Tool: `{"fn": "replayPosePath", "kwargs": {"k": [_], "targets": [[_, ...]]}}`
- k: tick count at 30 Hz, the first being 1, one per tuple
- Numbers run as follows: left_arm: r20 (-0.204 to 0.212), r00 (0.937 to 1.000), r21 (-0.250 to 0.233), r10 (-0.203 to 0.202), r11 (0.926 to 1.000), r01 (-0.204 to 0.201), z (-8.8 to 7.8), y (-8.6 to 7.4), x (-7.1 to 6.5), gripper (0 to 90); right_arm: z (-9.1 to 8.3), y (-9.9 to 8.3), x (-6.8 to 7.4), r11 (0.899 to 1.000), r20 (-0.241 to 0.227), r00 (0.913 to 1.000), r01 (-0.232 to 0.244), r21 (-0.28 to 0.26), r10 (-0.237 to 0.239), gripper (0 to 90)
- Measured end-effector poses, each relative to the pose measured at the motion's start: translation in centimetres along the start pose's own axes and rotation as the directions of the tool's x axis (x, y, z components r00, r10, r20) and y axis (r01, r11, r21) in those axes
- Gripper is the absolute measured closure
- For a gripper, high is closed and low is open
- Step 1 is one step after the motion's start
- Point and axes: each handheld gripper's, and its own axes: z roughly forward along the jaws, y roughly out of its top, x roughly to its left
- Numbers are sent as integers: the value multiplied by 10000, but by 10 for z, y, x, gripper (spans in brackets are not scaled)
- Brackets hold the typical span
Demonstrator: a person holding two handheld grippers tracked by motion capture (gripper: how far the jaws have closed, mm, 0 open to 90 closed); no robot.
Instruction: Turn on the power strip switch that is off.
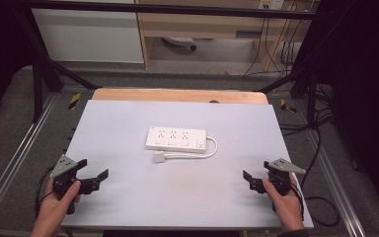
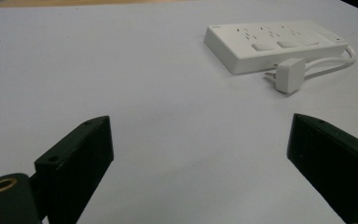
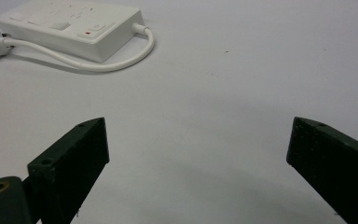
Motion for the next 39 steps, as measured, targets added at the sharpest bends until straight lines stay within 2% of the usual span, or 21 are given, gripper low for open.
{"fn": "replayPosePath", "kwargs": {"k": [5, 17, 22, 28, 35, 39], "targets": [[55, 10000, -32, 25, 10000, -24, -1, 0, -1, 71, 1, -1, 1, 10000, -129, 9999, 12, 62, -11, 63], [188, 9998, 3, 84, 10000, -85, 0, -1, 0, 69, 0, 1, 0, 10000, -105, 9999, -54, 11, 55, 49], [327, 9993, 45, 167, 9998, -169, 1, -1, -2, 67, -2, 3, 1, 9997, -148, 9999, -81, -223, 78, 50], [377, 9991, 105, 169, 9998, -173, 2, -2, -2, 67, -3, 7, 1, 9996, -167, 9998, -123, -265, 119, 53], [405, 9989, 171, 233, 9996, -240, 2, -2, -3, 68, -6, 11, 1, 9995, -181, 9995, -245, -185, 242, 69], [438, 9986, 176, 284, 9994, -292, 2, -2, -4, 69, -6, 12, 2, 9996, -365, 9990, -267, -106, 263, 65]]}}
